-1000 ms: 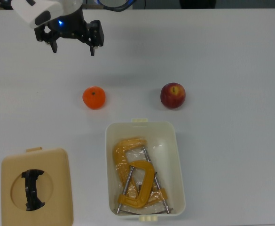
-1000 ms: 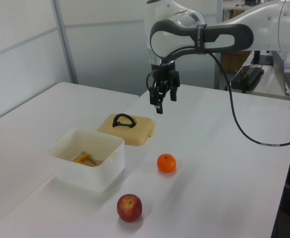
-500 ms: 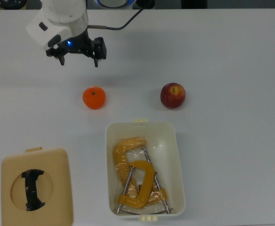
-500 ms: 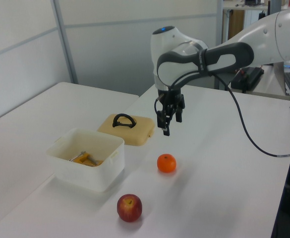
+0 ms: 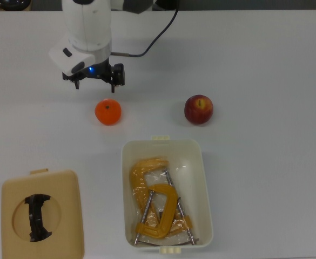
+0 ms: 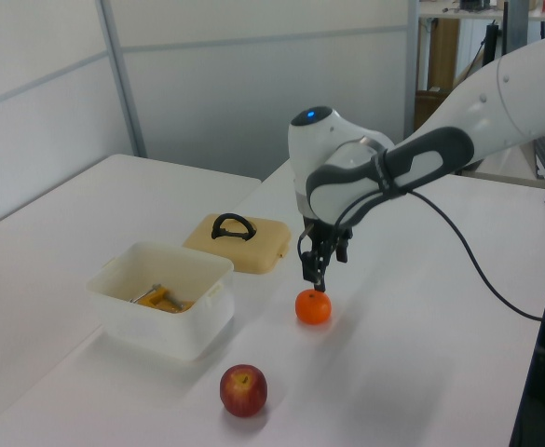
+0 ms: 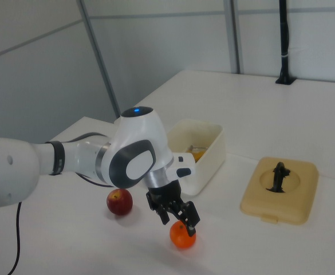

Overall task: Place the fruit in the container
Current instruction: 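Close the gripper around the orange tangerine, then lift the tangerine and carry it over the white container, then lower the tangerine into the container and open the gripper, then move the open gripper down over the red apple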

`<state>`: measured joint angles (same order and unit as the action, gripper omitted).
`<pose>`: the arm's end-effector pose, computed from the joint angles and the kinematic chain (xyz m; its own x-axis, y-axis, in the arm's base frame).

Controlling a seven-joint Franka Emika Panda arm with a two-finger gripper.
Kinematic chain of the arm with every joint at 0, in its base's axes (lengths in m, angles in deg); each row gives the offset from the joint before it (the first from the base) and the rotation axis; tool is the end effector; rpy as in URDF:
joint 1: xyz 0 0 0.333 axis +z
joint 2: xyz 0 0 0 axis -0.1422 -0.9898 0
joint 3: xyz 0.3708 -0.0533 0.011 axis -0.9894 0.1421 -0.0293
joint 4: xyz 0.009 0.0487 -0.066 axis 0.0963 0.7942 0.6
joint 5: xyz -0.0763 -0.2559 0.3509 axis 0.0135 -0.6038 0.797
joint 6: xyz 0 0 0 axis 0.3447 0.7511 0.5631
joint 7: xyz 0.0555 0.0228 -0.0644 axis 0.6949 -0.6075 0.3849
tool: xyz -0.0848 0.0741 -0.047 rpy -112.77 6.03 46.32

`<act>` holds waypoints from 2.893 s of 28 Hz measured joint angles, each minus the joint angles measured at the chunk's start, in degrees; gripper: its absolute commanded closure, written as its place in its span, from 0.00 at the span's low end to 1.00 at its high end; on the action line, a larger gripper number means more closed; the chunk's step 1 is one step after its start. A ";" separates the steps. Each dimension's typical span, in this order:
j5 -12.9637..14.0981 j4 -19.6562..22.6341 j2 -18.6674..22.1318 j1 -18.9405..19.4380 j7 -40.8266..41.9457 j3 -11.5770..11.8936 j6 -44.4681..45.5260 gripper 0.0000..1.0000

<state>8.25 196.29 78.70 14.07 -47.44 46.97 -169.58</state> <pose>0.6378 -0.0495 0.4020 0.9993 -0.0379 -0.0039 -0.0372 -0.9917 0.1227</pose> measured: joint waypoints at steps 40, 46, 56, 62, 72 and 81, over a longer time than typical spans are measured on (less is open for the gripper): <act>1.01 -7.95 -1.58 3.70 -15.74 -0.30 -6.81 1.00; 4.00 -15.73 -3.79 3.90 -24.76 -0.34 -6.08 1.00; -1.91 -22.82 -13.44 8.02 -45.73 -0.55 -13.46 0.21; -8.82 -24.96 -17.07 9.51 -55.92 -0.83 -14.96 0.00; -9.42 -27.07 -16.24 9.81 -53.44 -1.80 -13.86 0.00; -1.28 -26.90 -13.35 10.01 -33.19 -6.28 2.28 0.00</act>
<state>6.97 169.39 65.35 24.07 -80.62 40.68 -167.29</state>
